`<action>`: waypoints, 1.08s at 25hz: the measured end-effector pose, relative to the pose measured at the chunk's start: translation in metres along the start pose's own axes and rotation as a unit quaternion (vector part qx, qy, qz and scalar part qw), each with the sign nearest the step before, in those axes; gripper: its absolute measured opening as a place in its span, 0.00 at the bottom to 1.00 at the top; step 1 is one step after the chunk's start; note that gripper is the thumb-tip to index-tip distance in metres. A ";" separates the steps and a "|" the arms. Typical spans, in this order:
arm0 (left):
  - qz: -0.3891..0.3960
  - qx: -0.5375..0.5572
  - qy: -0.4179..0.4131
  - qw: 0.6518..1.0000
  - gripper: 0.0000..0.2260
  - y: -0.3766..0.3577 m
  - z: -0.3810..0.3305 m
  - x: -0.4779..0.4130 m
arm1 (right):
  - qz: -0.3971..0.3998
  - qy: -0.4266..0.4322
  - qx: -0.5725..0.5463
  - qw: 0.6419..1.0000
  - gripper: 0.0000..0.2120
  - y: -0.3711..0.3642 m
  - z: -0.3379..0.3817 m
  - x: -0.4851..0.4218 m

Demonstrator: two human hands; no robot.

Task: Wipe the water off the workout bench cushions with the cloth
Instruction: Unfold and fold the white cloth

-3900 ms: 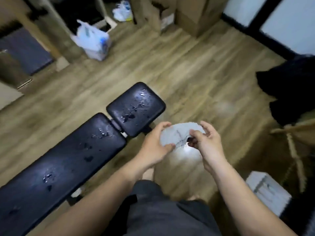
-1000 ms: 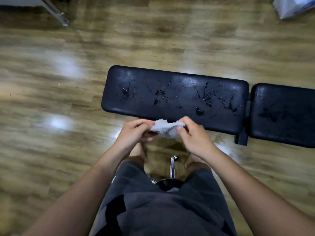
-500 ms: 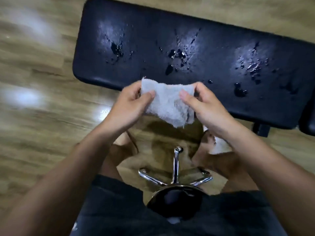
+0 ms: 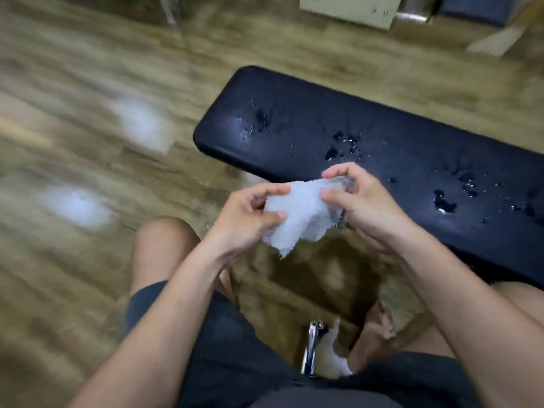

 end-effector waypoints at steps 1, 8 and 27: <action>-0.007 -0.022 -0.014 1.000 0.20 -0.003 -0.003 0.010 | 0.021 0.005 0.032 0.999 0.17 -0.004 0.005 0.016; -0.099 -0.388 -0.113 0.909 0.09 -0.016 -0.020 0.068 | 0.014 0.104 0.482 0.870 0.21 -0.014 -0.011 0.083; -0.118 0.045 -0.020 0.992 0.22 0.069 0.079 -0.006 | -0.031 0.013 0.146 0.989 0.07 -0.086 -0.060 -0.018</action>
Point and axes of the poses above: each hand's wrist, its own x-axis away from the middle knuckle, its own y-axis out of the back of the hand, z = x × y, the point moved 9 cm from there along -x, towards the middle knuckle, and after that the axes turned 14 degrees about -x, right-handed, at the moved point
